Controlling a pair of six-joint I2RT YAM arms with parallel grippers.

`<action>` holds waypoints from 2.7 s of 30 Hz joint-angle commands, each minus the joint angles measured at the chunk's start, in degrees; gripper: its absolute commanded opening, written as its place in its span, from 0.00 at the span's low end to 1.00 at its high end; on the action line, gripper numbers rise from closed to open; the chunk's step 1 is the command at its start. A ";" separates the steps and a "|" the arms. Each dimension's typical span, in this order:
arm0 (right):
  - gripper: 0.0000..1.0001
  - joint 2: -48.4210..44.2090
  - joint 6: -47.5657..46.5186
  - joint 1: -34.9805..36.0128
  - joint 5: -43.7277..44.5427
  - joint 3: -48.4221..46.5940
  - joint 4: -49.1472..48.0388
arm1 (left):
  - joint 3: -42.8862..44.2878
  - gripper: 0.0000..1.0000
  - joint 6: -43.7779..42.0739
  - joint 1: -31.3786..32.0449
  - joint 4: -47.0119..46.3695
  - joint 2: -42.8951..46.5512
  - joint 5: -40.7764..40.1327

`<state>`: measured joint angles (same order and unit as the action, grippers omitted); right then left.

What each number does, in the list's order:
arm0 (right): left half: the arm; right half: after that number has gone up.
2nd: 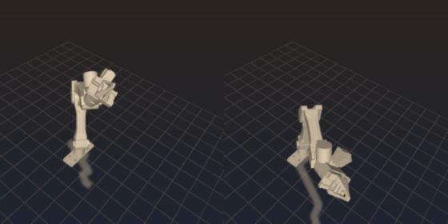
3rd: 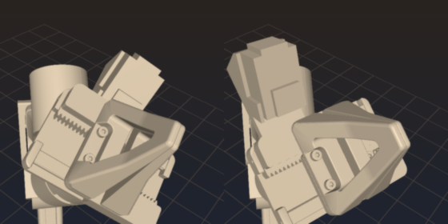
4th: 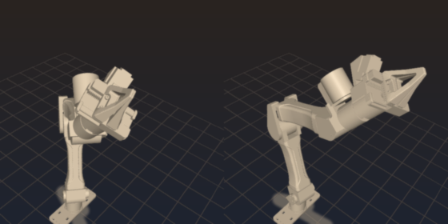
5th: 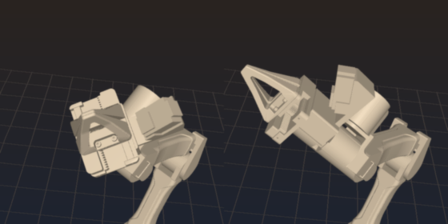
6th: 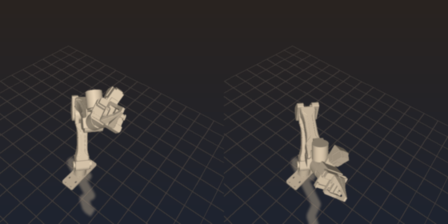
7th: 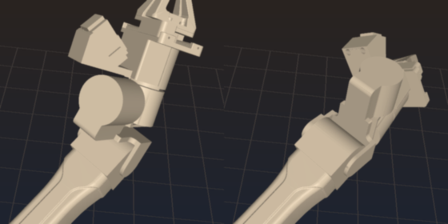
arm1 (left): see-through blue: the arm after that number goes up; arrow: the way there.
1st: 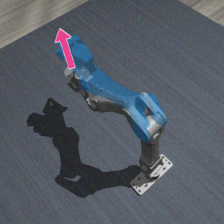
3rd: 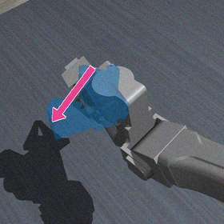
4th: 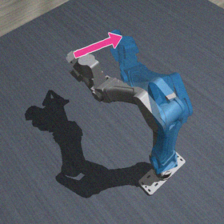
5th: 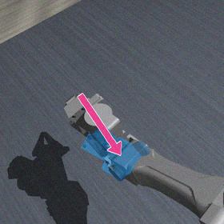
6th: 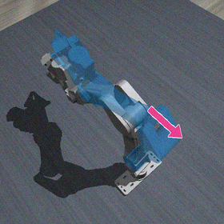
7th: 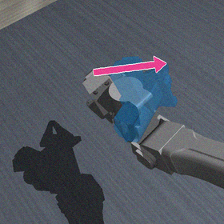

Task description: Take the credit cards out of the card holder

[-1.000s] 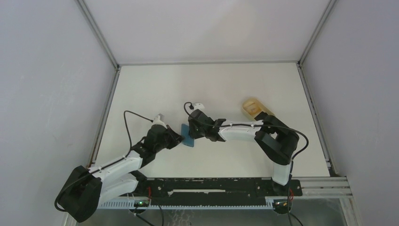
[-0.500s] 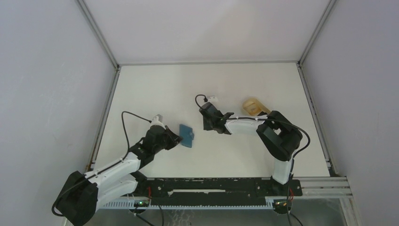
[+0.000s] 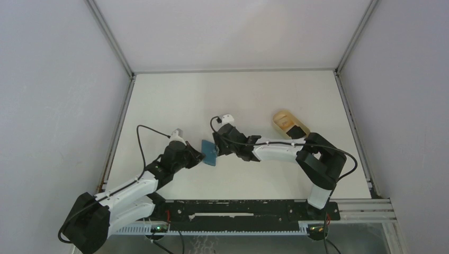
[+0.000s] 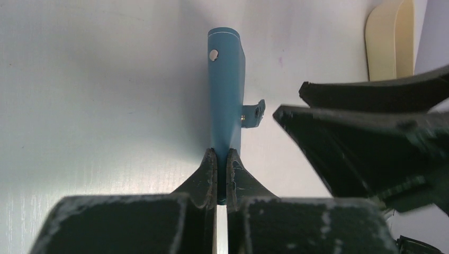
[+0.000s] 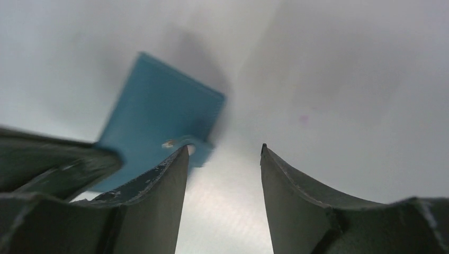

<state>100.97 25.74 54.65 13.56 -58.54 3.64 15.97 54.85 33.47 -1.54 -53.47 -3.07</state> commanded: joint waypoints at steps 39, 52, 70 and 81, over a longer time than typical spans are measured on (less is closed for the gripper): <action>0.51 4.29 -1.04 2.58 4.00 -4.50 2.31 | 3.07 0.00 -2.20 0.24 3.68 1.57 -2.80; 0.26 3.45 0.97 -0.20 -1.88 -2.55 0.39 | 2.66 0.00 -1.94 0.22 4.00 1.93 -3.25; 0.00 -1.21 3.69 -3.50 -9.53 1.83 -3.06 | 2.57 0.00 -1.18 0.23 3.74 2.20 -4.40; 0.00 -7.54 2.16 -7.17 -8.63 3.91 -1.69 | 2.61 0.47 -0.79 0.15 4.35 5.29 -4.33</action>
<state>97.45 28.73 48.10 3.88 -54.78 2.44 15.97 54.76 33.58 2.83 -48.60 -6.76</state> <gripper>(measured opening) 0.006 0.330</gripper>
